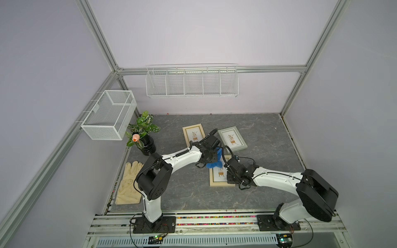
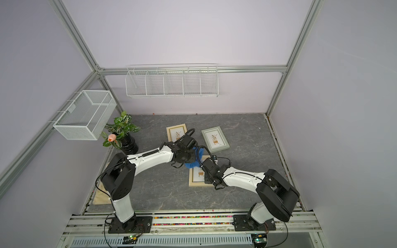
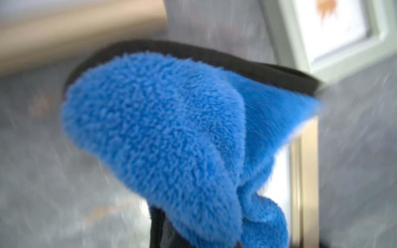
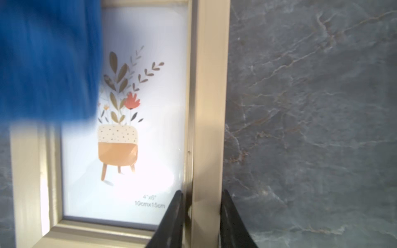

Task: Wipe the picture frame with a cloth
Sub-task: Wipe the dirt from the picture frame.

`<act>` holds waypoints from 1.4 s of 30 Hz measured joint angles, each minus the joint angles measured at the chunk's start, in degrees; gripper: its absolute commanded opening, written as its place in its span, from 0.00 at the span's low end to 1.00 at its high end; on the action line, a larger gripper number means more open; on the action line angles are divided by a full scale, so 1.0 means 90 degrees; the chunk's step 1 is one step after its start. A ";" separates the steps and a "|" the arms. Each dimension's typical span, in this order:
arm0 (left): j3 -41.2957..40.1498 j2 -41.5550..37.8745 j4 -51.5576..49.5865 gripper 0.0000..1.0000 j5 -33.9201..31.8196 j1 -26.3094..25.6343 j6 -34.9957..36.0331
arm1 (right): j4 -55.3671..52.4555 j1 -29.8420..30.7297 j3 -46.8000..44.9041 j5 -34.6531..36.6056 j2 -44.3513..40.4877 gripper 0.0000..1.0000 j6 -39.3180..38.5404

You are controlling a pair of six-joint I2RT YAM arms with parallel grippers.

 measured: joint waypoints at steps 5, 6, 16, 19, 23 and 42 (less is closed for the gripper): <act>-0.0058 0.0046 0.0134 0.00 0.0058 -0.0095 0.0022 | -0.0078 0.0000 -0.0146 -0.0002 -0.0189 0.17 0.0019; -0.0221 -0.0010 0.0151 0.00 0.0058 -0.0194 0.0002 | -0.0085 0.0000 -0.0158 0.0000 -0.0206 0.17 0.0019; -0.2331 -0.1350 0.0614 0.00 0.0299 -0.1443 -0.1103 | -0.0061 0.0007 -0.0158 -0.0029 -0.0182 0.17 -0.0007; -0.2448 -0.1387 0.0799 0.00 0.0323 -0.1542 -0.1379 | -0.0058 0.0007 -0.0158 -0.0029 -0.0182 0.17 -0.0007; -0.2455 -0.1362 0.0894 0.00 0.0333 -0.1566 -0.1581 | -0.0063 0.0007 -0.0158 -0.0029 -0.0182 0.17 -0.0005; -0.3201 -0.1583 0.2191 0.00 0.0935 -0.1579 -0.1744 | -0.0165 0.0015 -0.0134 0.0002 -0.0182 0.17 -0.0002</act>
